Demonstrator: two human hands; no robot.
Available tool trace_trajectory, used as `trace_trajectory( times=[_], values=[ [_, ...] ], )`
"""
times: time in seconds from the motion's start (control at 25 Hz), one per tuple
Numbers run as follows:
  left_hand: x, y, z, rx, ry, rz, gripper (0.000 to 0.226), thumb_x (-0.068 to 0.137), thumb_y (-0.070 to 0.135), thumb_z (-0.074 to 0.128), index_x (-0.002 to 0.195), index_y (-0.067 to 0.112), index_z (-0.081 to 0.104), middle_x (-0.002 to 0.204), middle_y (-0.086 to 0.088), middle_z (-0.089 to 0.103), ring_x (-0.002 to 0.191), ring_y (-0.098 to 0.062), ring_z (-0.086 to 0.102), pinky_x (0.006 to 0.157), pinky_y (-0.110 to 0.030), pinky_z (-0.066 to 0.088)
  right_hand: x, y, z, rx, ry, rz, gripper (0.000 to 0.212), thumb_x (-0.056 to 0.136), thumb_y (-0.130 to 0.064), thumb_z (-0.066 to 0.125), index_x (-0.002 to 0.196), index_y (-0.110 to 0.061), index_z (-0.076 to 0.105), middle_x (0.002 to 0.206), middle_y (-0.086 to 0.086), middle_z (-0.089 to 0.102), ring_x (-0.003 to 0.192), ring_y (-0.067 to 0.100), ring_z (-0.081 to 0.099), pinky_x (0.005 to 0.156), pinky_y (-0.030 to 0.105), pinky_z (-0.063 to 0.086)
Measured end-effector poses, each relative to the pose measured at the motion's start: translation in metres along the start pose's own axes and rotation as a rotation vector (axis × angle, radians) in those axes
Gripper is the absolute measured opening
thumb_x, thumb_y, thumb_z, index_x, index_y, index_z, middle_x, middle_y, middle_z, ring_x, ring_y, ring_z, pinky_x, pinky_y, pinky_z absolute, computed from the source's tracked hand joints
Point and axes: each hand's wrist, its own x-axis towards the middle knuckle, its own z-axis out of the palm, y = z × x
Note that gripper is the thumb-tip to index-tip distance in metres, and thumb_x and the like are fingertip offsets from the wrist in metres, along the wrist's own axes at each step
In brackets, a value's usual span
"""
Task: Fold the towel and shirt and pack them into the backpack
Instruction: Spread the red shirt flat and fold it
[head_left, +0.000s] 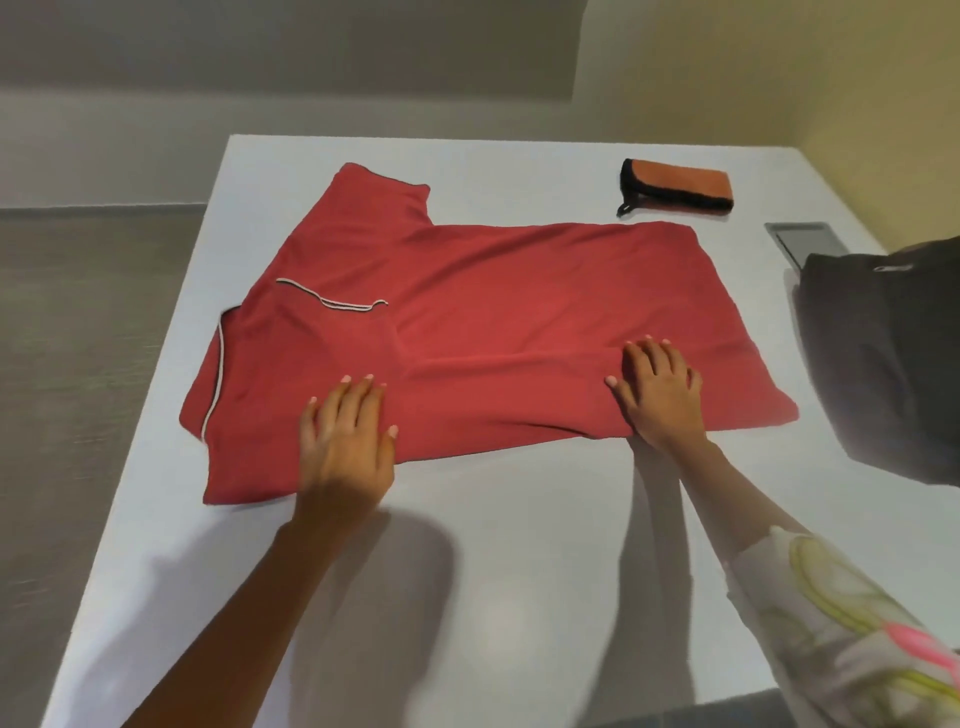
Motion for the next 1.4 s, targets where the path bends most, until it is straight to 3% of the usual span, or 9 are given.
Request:
trace_trajectory(
  times=[0.2, 0.4, 0.6, 0.76, 0.92, 1.08, 1.16, 1.24, 1.4],
  values=[
    [0.021, 0.063, 0.027, -0.062, -0.233, 0.398, 0.051, 0.092, 0.044, 0.041, 0.133, 0.020, 0.058, 0.144, -0.001, 0.051, 0.137, -0.022, 0.043, 0.108, -0.044, 0.029, -0.016, 0.052, -0.015, 0.136, 0.155, 0.432, 0.047, 0.098, -0.040, 0.049, 0.134, -0.010, 0.049, 0.141, 0.017, 0.047, 0.132, 0.038, 0.034, 0.105, 0.053, 0.027],
    [0.024, 0.083, 0.051, -0.083, -0.241, 0.470, 0.049, 0.093, 0.042, 0.040, 0.134, 0.023, 0.058, 0.146, -0.001, 0.049, 0.136, -0.019, 0.045, 0.110, -0.045, 0.029, -0.023, 0.103, -0.031, 0.277, 0.082, 0.761, 0.058, 0.091, -0.046, 0.060, 0.134, -0.008, 0.050, 0.133, 0.020, 0.051, 0.127, 0.039, 0.036, 0.102, 0.051, 0.031],
    [0.041, 0.113, 0.057, -0.173, -0.050, 0.469, 0.041, 0.096, 0.033, 0.043, 0.126, 0.016, 0.065, 0.137, -0.004, 0.059, 0.126, -0.020, 0.056, 0.104, -0.045, 0.038, 0.002, 0.129, -0.031, 0.281, 0.106, 0.556, 0.041, 0.095, -0.032, 0.057, 0.133, -0.018, 0.054, 0.134, 0.013, 0.050, 0.127, 0.034, 0.036, 0.105, 0.050, 0.029],
    [0.081, 0.140, 0.071, -0.163, -0.053, 0.337, 0.041, 0.096, 0.028, 0.041, 0.125, 0.012, 0.064, 0.132, -0.005, 0.062, 0.119, -0.023, 0.060, 0.099, -0.043, 0.039, 0.038, 0.137, -0.033, 0.102, -0.022, 0.246, 0.044, 0.098, -0.019, 0.050, 0.142, -0.025, 0.045, 0.144, 0.010, 0.042, 0.130, 0.033, 0.033, 0.105, 0.049, 0.029],
    [0.117, 0.153, 0.085, -0.150, -0.258, 0.091, 0.054, 0.087, 0.047, 0.037, 0.123, 0.015, 0.062, 0.118, -0.007, 0.063, 0.111, -0.030, 0.055, 0.094, -0.045, 0.036, 0.063, 0.152, -0.026, 0.133, -0.098, 0.228, 0.030, 0.096, -0.026, 0.055, 0.125, -0.019, 0.058, 0.133, 0.010, 0.048, 0.124, 0.032, 0.036, 0.100, 0.047, 0.032],
    [0.135, 0.161, 0.084, -0.254, -0.266, -0.046, 0.031, 0.081, 0.043, 0.051, 0.096, 0.022, 0.068, 0.099, -0.002, 0.058, 0.101, -0.028, 0.048, 0.088, -0.042, 0.031, 0.077, 0.160, -0.037, 0.496, 0.081, 0.184, 0.015, 0.094, -0.022, 0.055, 0.102, -0.011, 0.059, 0.105, 0.006, 0.061, 0.102, 0.028, 0.052, 0.089, 0.045, 0.044],
    [0.143, 0.163, 0.081, -0.313, -0.186, -0.136, 0.018, 0.087, 0.034, 0.059, 0.097, 0.020, 0.066, 0.103, -0.004, 0.058, 0.104, -0.030, 0.047, 0.090, -0.043, 0.030, 0.087, 0.158, -0.045, 0.697, 0.116, 0.238, 0.015, 0.095, -0.026, 0.054, 0.104, -0.014, 0.057, 0.095, 0.002, 0.064, 0.088, 0.024, 0.060, 0.075, 0.035, 0.048],
    [0.146, 0.169, 0.082, -0.305, -0.132, -0.200, 0.017, 0.091, 0.028, 0.060, 0.105, 0.019, 0.065, 0.111, -0.007, 0.058, 0.110, -0.031, 0.046, 0.098, -0.047, 0.028, 0.094, 0.157, -0.047, 0.748, -0.019, 0.326, 0.024, 0.096, -0.036, 0.055, 0.112, -0.019, 0.053, 0.092, 0.001, 0.063, 0.079, 0.023, 0.062, 0.065, 0.029, 0.045],
    [0.135, 0.184, 0.086, -0.211, -0.067, -0.043, 0.038, 0.090, 0.037, 0.049, 0.123, 0.020, 0.058, 0.133, -0.003, 0.055, 0.126, -0.026, 0.045, 0.110, -0.050, 0.022, 0.086, 0.168, -0.038, 0.608, -0.142, 0.495, 0.049, 0.083, -0.059, 0.064, 0.108, -0.018, 0.057, 0.092, -0.001, 0.060, 0.085, 0.022, 0.059, 0.074, 0.035, 0.049]
  ],
)
